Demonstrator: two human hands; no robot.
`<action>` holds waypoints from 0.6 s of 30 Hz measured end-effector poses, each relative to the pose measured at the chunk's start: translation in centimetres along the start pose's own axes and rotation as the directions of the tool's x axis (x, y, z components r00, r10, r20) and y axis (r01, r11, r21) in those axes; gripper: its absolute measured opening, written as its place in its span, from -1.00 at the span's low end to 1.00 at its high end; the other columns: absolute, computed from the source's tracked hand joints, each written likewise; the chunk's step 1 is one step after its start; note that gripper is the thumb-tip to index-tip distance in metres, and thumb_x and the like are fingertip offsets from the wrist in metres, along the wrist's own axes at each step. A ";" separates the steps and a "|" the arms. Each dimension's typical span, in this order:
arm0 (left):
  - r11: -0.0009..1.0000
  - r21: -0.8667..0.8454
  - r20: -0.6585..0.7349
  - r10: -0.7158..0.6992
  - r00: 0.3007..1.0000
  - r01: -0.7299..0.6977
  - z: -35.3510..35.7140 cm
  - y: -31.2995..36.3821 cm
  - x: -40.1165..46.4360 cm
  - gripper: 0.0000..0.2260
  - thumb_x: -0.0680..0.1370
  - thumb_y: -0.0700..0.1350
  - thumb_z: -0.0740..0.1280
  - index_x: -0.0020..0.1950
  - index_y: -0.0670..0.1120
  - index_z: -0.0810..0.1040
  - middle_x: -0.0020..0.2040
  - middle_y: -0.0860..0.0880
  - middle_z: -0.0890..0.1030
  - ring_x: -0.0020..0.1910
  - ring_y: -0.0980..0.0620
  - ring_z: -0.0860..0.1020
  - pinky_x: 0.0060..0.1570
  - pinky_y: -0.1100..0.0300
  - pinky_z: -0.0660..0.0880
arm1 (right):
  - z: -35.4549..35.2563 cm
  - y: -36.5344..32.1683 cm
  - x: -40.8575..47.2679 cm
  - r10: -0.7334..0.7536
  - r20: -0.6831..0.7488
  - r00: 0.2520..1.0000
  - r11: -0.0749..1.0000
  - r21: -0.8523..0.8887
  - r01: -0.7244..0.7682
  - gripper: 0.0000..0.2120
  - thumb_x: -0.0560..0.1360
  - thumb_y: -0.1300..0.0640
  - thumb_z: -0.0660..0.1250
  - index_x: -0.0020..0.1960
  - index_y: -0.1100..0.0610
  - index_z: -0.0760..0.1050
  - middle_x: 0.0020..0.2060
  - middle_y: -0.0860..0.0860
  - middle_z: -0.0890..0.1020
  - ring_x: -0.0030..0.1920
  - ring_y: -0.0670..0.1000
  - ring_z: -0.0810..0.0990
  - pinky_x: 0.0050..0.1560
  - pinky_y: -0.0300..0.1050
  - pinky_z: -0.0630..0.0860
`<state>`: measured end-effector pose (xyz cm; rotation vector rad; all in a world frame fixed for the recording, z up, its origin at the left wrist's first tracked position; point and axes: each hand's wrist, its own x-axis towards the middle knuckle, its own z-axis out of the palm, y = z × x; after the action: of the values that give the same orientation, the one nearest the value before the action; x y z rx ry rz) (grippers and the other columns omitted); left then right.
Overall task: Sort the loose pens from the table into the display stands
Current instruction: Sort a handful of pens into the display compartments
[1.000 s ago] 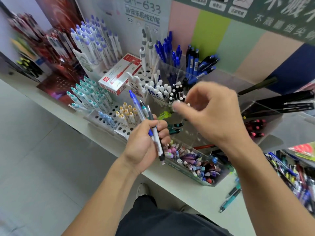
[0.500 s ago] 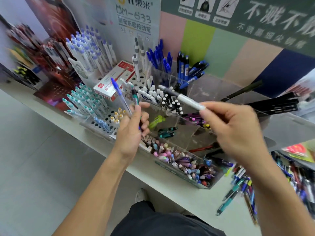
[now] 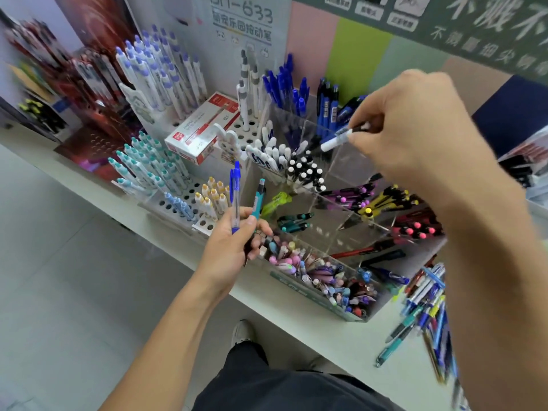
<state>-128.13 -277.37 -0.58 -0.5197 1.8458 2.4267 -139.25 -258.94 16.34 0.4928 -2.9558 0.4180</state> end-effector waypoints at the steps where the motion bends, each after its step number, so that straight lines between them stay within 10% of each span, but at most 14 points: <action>1: 1.000 0.009 -0.009 -0.009 1.000 0.009 0.0 -0.1 0.0 -0.89 0.70 -0.24 0.15 0.07 -0.07 0.44 -0.22 -0.03 0.60 -0.35 0.08 0.40 -0.37 0.21 0.31 | 0.3 0.0 0.2 0.009 0.024 1.000 1.000 -0.021 -0.008 -0.86 0.47 0.26 0.41 -0.08 0.08 0.72 -0.19 0.15 0.66 -0.20 0.18 0.62 -0.16 -0.13 0.49; 6: 0.998 0.017 -0.031 -0.057 0.998 0.057 0.0 0.0 0.1 -0.87 0.69 -0.24 0.19 0.07 -0.07 0.50 -0.22 0.01 0.59 -0.30 0.08 0.45 -0.34 0.22 0.36 | 4.6 -0.2 1.9 0.011 0.188 0.982 0.999 -0.043 -0.003 -0.87 0.55 0.26 0.36 0.01 0.21 0.68 -0.04 0.21 0.67 -0.05 0.24 0.63 0.04 0.05 0.61; 12: 0.991 -0.100 0.073 -0.084 0.994 0.091 -0.1 0.2 -0.1 -0.85 0.69 -0.22 0.16 0.12 -0.15 0.53 -0.19 0.00 0.58 -0.30 0.10 0.44 -0.35 0.25 0.34 | 9.2 0.3 0.3 0.037 0.253 0.967 0.994 -0.105 -0.010 -0.72 0.60 0.32 0.22 -0.27 0.16 0.34 -0.26 0.11 0.46 -0.23 0.16 0.44 -0.26 -0.06 0.30; 18: 0.986 -0.098 0.163 -0.117 0.980 0.134 0.1 -0.3 -0.4 -0.82 0.68 -0.16 0.17 0.13 -0.18 0.54 -0.22 0.00 0.54 -0.40 0.12 0.36 -0.47 0.33 0.26 | 8.5 -0.2 -3.3 0.002 -0.016 1.000 0.987 0.162 0.001 -0.70 0.66 -0.08 0.21 0.11 0.11 0.58 -0.15 0.02 0.53 -0.18 0.05 0.47 -0.16 -0.03 0.40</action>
<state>-127.72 -277.09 -0.69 -0.4236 1.5793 2.4175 -136.62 -260.60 7.78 0.5032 -2.9209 0.6631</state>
